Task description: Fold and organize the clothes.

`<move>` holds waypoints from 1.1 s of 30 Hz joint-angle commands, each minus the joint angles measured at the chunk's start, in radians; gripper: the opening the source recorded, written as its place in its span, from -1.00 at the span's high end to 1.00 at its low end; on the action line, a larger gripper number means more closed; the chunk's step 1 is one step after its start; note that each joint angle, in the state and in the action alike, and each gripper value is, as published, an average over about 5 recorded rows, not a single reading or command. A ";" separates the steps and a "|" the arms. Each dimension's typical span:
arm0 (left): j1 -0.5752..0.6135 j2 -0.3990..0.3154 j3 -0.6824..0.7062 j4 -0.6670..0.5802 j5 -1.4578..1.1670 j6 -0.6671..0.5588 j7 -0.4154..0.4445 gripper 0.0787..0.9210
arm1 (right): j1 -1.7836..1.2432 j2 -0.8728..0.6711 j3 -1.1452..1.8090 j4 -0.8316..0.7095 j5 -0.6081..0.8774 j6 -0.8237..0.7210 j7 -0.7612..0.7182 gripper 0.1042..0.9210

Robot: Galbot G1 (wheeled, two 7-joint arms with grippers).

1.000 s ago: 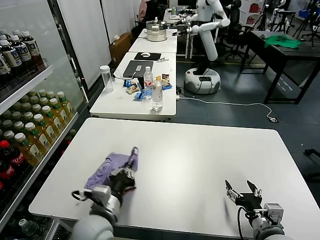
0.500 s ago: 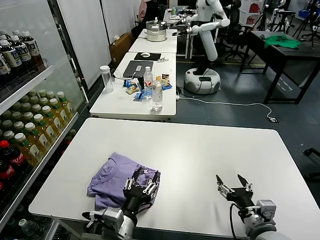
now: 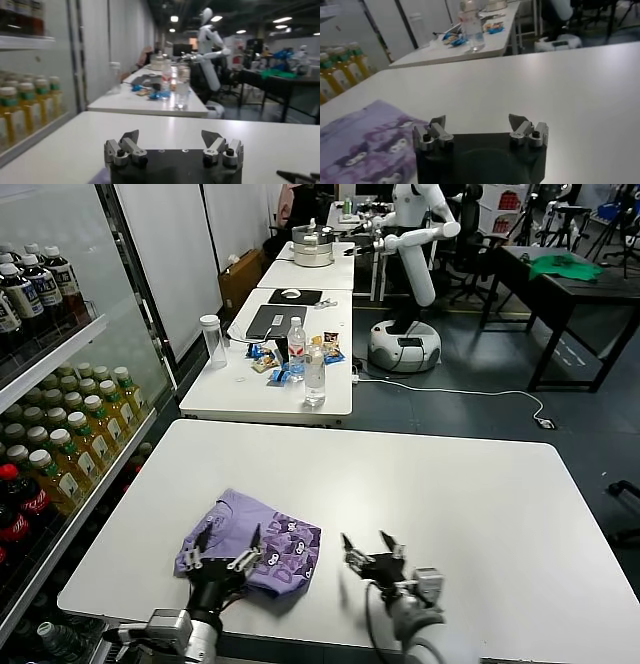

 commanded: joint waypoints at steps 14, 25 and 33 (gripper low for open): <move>0.071 -0.044 -0.130 0.013 0.001 -0.034 -0.017 -0.77 | 0.064 0.187 -0.244 -0.185 0.092 0.014 0.159 -0.72; 0.065 -0.042 -0.111 0.023 0.000 -0.036 -0.019 -0.77 | 0.067 0.077 -0.176 -0.154 -0.110 0.017 0.090 0.00; 0.054 -0.037 -0.087 0.037 0.000 -0.034 -0.021 -0.77 | 0.169 -0.063 -0.070 -0.148 -0.197 -0.049 -0.051 0.57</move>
